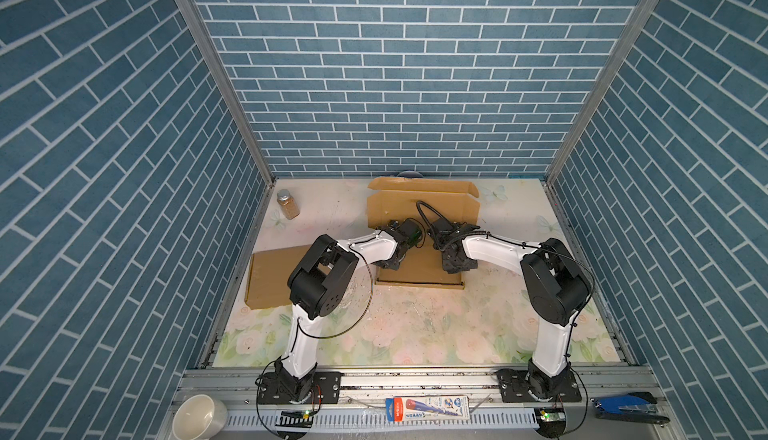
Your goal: Fold the paper box
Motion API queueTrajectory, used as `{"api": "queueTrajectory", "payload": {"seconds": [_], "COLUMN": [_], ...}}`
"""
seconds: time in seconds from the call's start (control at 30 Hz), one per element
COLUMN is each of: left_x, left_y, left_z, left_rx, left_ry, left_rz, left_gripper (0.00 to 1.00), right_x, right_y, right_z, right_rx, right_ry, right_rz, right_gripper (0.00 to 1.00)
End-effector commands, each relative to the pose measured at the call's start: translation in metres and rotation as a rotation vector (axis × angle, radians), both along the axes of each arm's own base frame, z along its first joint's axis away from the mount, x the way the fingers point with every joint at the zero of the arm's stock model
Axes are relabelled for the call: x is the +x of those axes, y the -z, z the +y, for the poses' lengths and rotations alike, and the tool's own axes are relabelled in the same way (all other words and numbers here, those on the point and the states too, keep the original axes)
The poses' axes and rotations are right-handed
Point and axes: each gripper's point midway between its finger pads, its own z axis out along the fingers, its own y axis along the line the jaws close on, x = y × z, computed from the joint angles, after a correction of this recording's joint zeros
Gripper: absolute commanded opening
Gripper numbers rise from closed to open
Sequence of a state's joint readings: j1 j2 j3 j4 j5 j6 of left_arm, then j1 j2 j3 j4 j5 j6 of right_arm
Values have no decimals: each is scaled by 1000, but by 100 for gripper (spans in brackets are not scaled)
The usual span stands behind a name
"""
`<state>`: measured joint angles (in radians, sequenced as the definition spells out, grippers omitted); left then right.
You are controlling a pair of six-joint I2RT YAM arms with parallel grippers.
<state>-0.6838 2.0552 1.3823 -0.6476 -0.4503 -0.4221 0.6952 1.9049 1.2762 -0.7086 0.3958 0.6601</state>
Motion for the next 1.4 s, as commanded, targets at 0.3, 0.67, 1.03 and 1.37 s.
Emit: {"api": "queueTrajectory", "payload": {"seconds": [0.3,0.67,1.03,1.37], "left_x": [-6,-1,-11,6], "left_y": [-27,-60,-114,-190], "left_z": [2,-13,-3,29], "left_rx": [-62,-164,-252,-632], "left_ry": [19,74,149,267], "left_rz": [43,18,-72,-300], "left_gripper": [29,43,55,62], "right_x": [-4,-4,-7,18], "right_y": [-31,-46,-96,-186], "right_z": [-12,-1,7,-29], "right_rx": [32,170,404,542], "right_ry": [0,-9,-114,-334], "right_rz": [1,2,-76,-290], "right_gripper": [36,46,55,57]}}
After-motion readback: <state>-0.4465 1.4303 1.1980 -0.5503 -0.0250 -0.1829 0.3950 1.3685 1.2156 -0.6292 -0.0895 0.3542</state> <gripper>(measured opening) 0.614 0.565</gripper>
